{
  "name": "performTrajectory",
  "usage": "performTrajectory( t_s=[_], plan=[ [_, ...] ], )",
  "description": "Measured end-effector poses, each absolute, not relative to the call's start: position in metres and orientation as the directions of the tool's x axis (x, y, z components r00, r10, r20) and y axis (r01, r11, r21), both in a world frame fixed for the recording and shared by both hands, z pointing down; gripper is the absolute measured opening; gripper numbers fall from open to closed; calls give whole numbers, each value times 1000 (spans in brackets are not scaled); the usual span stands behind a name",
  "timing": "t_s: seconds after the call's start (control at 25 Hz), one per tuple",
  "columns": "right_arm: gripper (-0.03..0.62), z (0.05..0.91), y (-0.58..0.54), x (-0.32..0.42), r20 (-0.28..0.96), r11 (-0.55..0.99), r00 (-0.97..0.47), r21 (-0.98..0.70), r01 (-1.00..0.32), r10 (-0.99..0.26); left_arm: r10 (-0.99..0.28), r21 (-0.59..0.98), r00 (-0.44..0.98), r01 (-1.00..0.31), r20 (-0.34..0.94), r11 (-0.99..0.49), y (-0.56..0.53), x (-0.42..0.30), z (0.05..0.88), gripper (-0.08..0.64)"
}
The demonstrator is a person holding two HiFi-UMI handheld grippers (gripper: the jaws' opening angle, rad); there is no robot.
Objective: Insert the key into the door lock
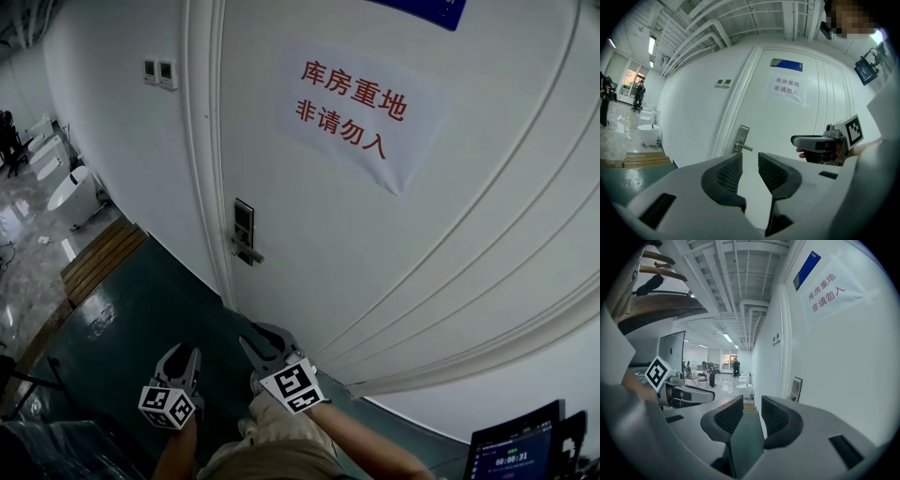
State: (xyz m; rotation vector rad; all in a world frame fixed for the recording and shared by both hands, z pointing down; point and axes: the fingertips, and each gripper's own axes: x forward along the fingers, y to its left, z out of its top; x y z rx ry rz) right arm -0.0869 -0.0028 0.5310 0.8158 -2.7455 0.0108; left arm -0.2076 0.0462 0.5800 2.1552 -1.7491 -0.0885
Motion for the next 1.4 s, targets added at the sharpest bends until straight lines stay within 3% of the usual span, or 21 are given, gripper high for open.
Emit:
performTrajectory(
  t_s=[0.24, 0.6, 1.4],
  plan=[
    [123, 541, 11, -52, 270, 830, -793, 51, -555, -547, -938, 332, 282, -921, 201, -206, 60, -166, 594, 114],
    [121, 565, -13, -5, 354, 829, -768, 40, -557, -533, -948, 359, 183, -930, 260, -81, 74, -168, 611, 114],
    [109, 552, -47, 46, 304, 864, -825, -12, -503, -476, -956, 413, 123, -911, 267, -1, 54, -109, 612, 115]
  ],
)
